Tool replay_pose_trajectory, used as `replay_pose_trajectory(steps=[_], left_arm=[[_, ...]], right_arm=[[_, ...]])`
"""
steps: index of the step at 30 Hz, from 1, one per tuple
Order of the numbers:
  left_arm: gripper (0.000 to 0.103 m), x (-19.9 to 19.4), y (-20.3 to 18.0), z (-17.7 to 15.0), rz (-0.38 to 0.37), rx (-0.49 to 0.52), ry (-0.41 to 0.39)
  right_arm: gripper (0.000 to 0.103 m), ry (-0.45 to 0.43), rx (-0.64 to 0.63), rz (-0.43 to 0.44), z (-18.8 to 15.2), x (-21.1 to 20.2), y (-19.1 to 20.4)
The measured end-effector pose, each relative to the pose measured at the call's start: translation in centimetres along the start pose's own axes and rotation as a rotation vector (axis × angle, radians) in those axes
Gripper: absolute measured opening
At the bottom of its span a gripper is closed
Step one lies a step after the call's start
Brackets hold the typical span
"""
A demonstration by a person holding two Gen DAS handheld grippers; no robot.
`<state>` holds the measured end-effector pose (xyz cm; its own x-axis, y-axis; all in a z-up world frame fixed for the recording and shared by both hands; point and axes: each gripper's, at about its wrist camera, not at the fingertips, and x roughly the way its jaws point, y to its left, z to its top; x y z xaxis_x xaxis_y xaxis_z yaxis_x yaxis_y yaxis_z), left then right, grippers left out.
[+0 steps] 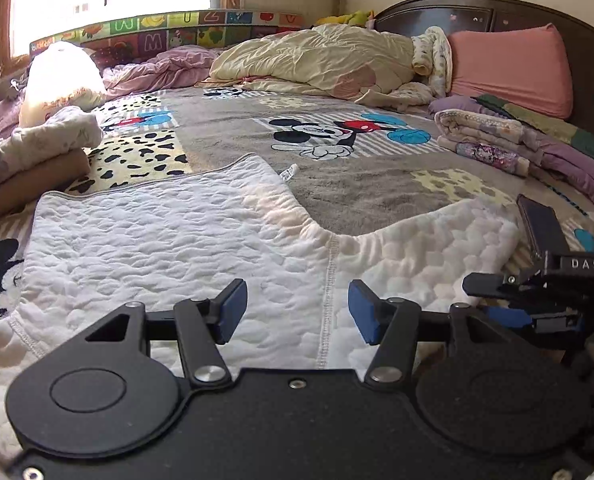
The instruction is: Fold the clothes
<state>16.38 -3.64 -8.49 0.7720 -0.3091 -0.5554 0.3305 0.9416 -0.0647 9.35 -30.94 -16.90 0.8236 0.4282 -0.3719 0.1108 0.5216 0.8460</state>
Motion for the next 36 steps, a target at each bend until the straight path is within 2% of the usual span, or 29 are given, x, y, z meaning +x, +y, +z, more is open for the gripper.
replay_pose_trajectory(steps=[1, 3, 5, 7, 8, 10, 11, 16, 19, 22, 24, 26, 27, 29, 31, 34, 36], left_arm=[[0.055, 0.6, 0.0, 0.8, -0.006, -0.034, 0.007], [0.055, 2.2, -0.9, 2.7, -0.008, -0.018, 0.009], [0.055, 4.2, -1.4, 4.2, 0.007, -0.045, 0.04], [0.055, 6.3, -1.7, 5.5, 0.029, -0.077, 0.067], [0.055, 7.3, -1.9, 6.1, 0.042, -0.096, 0.079], [0.051, 9.2, -2.4, 6.9, 0.078, -0.102, 0.093], [0.049, 10.0, -2.7, 7.3, 0.098, -0.094, 0.097], [0.039, 12.5, -3.4, 8.0, 0.141, -0.105, 0.134], [0.036, 12.3, -3.7, 8.2, 0.141, -0.1, 0.137], [0.036, 11.2, -5.1, 9.0, 0.02, -0.053, 0.146], [0.038, 10.3, -6.8, 10.0, -0.081, 0.016, 0.168], [0.047, 8.8, -9.0, 11.0, -0.221, 0.109, 0.199], [0.053, 8.0, -10.4, 11.4, -0.285, 0.176, 0.217], [0.056, 6.4, -14.0, 11.7, -0.378, 0.362, 0.245], [0.056, 5.7, -17.5, 11.3, -0.413, 0.527, 0.284], [0.055, 6.5, -22.3, 9.3, -0.429, 0.795, 0.377], [0.055, 8.3, -23.8, 7.9, -0.399, 0.891, 0.449]], right_arm=[[0.063, 0.004, -0.019, 0.017, 0.0, 0.3, 0.4], [0.073, 0.019, -0.076, 0.051, -0.2, 0.9, 1.4], [0.07, 0.026, -0.138, 0.047, -0.5, 1.6, 2.2], [0.056, 0.014, -0.182, 0.029, -0.7, 2.0, 2.7], [0.052, 0.009, -0.183, 0.024, -0.5, 2.2, 2.7], [0.039, -0.009, -0.159, 0.007, -0.1, 2.4, 2.3], [0.037, -0.02, -0.14, 0.002, 0.2, 2.4, 2.0], [0.035, -0.099, -0.087, -0.022, 1.3, 2.0, 1.2], [0.035, -0.117, -0.098, -0.025, 1.5, 2.3, 1.2], [0.035, -0.127, -0.191, -0.033, 1.1, 2.4, 2.5], [0.035, -0.135, -0.29, -0.043, 0.6, 2.5, 3.7], [0.035, -0.143, -0.395, -0.074, -0.1, 2.5, 5.0], [0.035, -0.151, -0.441, -0.09, -0.5, 2.6, 5.5], [0.035, -0.155, -0.509, -0.112, -1.0, 2.7, 6.2], [0.038, -0.15, -0.567, -0.133, -1.6, 3.1, 6.7], [0.044, -0.132, -0.563, -0.155, -2.3, 3.4, 6.4], [0.045, -0.123, -0.577, -0.17, -2.9, 3.2, 6.3]])
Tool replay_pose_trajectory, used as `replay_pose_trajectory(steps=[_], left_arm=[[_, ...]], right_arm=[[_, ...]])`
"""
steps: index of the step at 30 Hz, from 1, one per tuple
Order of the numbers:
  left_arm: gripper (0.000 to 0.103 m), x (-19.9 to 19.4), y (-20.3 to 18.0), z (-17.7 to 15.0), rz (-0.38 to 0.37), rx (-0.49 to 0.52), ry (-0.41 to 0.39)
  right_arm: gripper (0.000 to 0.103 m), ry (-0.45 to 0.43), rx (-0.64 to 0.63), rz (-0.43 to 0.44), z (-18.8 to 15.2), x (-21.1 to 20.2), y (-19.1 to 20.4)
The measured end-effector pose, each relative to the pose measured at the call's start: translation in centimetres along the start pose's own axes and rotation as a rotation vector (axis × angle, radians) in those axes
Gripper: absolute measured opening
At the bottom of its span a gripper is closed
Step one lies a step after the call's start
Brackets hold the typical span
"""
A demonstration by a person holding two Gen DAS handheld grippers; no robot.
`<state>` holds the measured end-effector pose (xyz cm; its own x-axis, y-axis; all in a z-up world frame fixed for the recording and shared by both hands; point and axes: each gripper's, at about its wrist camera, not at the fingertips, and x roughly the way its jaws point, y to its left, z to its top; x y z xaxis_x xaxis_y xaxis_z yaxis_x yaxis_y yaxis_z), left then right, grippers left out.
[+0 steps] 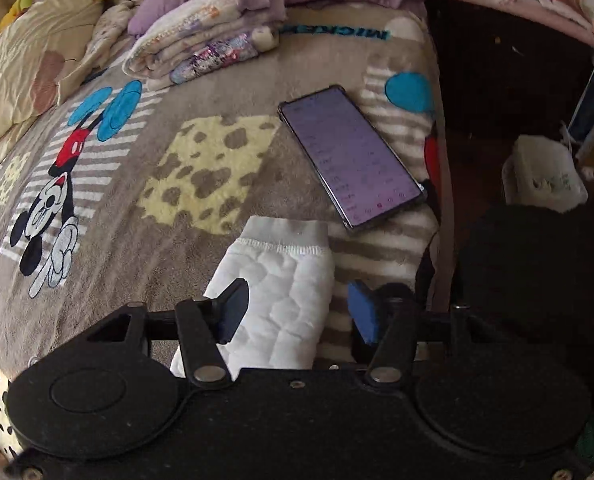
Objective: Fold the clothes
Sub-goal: 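Grasp the sleeve cuff with the left gripper and lift it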
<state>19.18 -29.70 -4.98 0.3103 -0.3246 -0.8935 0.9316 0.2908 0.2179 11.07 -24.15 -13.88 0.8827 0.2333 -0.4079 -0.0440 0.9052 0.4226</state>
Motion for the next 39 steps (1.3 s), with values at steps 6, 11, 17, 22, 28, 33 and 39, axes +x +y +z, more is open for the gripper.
replay_pose_trajectory(steps=[6, 11, 17, 22, 28, 33, 39], left_arm=[[0.036, 5.4, -1.3, -0.2, 0.075, 0.095, 0.14], [0.011, 2.2, 0.6, -1.6, 0.104, -0.082, -0.04], [0.007, -6.1, 6.2, -7.7, 0.101, -0.502, -0.361], [0.005, -12.3, 9.3, -17.6, 0.143, -0.858, -0.641], [0.005, -16.1, 8.3, -28.3, 0.24, -1.139, -0.811], [0.005, -16.9, 6.3, -34.5, 0.277, -1.302, -0.865], [0.005, -17.4, 3.9, -40.1, 0.342, -1.442, -0.846]], right_arm=[[0.046, 0.012, -0.04, 0.004, -0.7, -0.8, 0.2], [0.049, 0.01, -0.033, 0.009, -0.6, -1.1, 0.0], [0.054, 0.001, -0.044, 0.026, -0.2, -1.3, 0.7], [0.059, -0.007, -0.065, 0.04, -0.1, -1.4, 1.6], [0.063, -0.022, -0.183, 0.086, -0.7, -1.5, 4.2], [0.063, -0.005, -0.305, 0.122, -1.6, -0.9, 6.7], [0.062, 0.025, -0.392, 0.133, -2.4, -0.4, 8.4]])
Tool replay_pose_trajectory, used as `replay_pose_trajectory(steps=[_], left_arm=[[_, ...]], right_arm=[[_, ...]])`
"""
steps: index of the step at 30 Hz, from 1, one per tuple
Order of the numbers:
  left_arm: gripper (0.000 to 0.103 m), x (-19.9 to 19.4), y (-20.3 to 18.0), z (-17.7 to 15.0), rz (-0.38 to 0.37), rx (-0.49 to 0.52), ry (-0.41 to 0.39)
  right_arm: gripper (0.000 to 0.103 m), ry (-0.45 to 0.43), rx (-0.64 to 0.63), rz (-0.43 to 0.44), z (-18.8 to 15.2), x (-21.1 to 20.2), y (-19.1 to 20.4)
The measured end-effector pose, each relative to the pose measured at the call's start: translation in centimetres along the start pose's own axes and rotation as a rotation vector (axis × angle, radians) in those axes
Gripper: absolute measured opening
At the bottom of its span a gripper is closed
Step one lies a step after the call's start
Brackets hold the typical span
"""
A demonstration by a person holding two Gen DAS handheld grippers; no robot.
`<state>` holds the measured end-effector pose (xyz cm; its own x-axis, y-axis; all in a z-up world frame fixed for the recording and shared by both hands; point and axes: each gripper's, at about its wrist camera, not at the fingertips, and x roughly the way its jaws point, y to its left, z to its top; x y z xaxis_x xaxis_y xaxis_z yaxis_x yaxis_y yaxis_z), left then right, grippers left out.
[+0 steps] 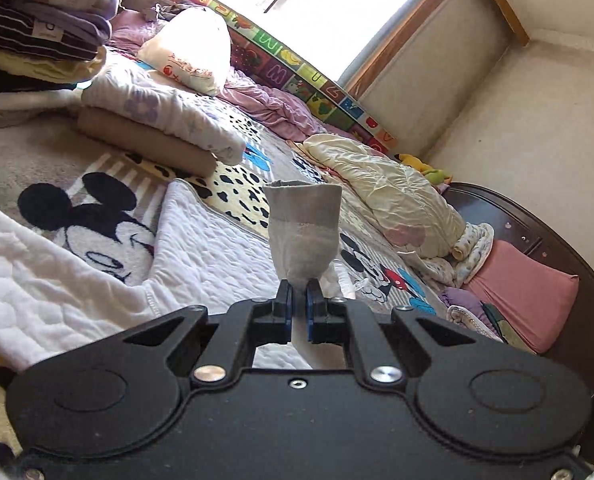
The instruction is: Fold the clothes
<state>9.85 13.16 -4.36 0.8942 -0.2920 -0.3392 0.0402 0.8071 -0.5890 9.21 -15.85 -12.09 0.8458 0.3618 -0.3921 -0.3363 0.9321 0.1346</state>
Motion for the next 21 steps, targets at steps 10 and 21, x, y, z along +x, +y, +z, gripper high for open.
replay_pose_trajectory(steps=[10, 21], left_arm=[[0.004, -0.6, 5.1, -2.6, 0.166, -0.015, 0.041], [0.004, -0.6, 3.7, -4.2, 0.115, 0.134, 0.117]], right_arm=[[0.061, 0.074, -0.028, -0.01, -0.5, 0.7, 0.7], [0.061, -0.073, -0.324, 0.045, -0.1, -1.5, 4.3]])
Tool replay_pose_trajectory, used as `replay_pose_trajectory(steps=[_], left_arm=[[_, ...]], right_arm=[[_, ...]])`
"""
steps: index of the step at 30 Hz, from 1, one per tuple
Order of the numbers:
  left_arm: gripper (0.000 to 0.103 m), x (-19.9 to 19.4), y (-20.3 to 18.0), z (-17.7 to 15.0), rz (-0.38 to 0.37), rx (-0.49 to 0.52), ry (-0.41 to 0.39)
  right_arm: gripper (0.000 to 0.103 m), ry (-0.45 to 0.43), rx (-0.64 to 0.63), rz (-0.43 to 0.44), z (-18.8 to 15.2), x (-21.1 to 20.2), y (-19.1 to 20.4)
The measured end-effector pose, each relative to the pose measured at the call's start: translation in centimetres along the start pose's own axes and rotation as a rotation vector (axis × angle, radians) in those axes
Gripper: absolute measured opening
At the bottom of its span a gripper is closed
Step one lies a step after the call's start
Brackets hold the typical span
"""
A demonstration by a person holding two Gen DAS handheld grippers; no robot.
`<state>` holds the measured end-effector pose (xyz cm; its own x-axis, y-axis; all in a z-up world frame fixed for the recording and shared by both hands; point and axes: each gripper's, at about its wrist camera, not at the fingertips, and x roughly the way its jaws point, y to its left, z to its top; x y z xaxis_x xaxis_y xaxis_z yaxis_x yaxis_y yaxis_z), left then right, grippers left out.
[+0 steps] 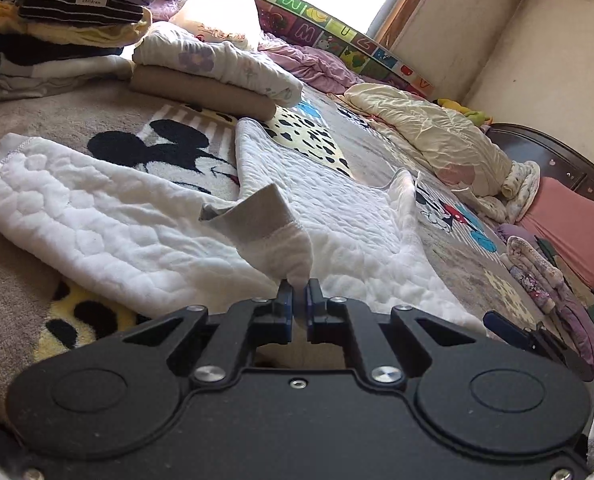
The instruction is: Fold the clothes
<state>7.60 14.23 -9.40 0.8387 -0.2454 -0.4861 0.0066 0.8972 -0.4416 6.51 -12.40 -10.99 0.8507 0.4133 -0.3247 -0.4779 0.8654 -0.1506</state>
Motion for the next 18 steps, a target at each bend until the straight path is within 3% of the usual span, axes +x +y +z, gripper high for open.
replay_pose_trajectory(steps=[4, 5, 6, 9, 14, 16, 18], left_arm=[[0.004, -0.2, -0.6, 0.0, -0.034, 0.051, 0.004], [0.004, 0.0, -0.9, -0.1, -0.035, 0.071, 0.017], [0.004, 0.2, -1.2, -0.3, -0.034, 0.102, 0.039], [0.004, 1.0, -1.8, -0.9, 0.007, 0.16, 0.084], [0.005, 1.7, -1.7, -0.8, 0.049, 0.163, 0.136], [0.013, 1.5, -2.2, -0.4, 0.086, 0.183, 0.15], [0.013, 0.7, -3.2, 0.4, 0.113, 0.221, 0.136]], right_arm=[[0.059, -0.031, -0.057, 0.04, 0.5, -0.2, 0.5], [0.058, -0.009, -0.063, 0.058, 0.4, 0.1, 0.4], [0.05, 0.039, -0.068, 0.072, 0.1, 0.6, 0.3], [0.049, 0.14, -0.044, 0.096, -0.7, 1.4, -0.4], [0.051, 0.097, -0.078, 0.094, -0.6, 0.3, 0.3], [0.054, 0.064, -0.078, 0.105, -0.4, 0.1, 0.6], [0.054, 0.054, -0.07, 0.116, -0.2, 0.3, 0.6]])
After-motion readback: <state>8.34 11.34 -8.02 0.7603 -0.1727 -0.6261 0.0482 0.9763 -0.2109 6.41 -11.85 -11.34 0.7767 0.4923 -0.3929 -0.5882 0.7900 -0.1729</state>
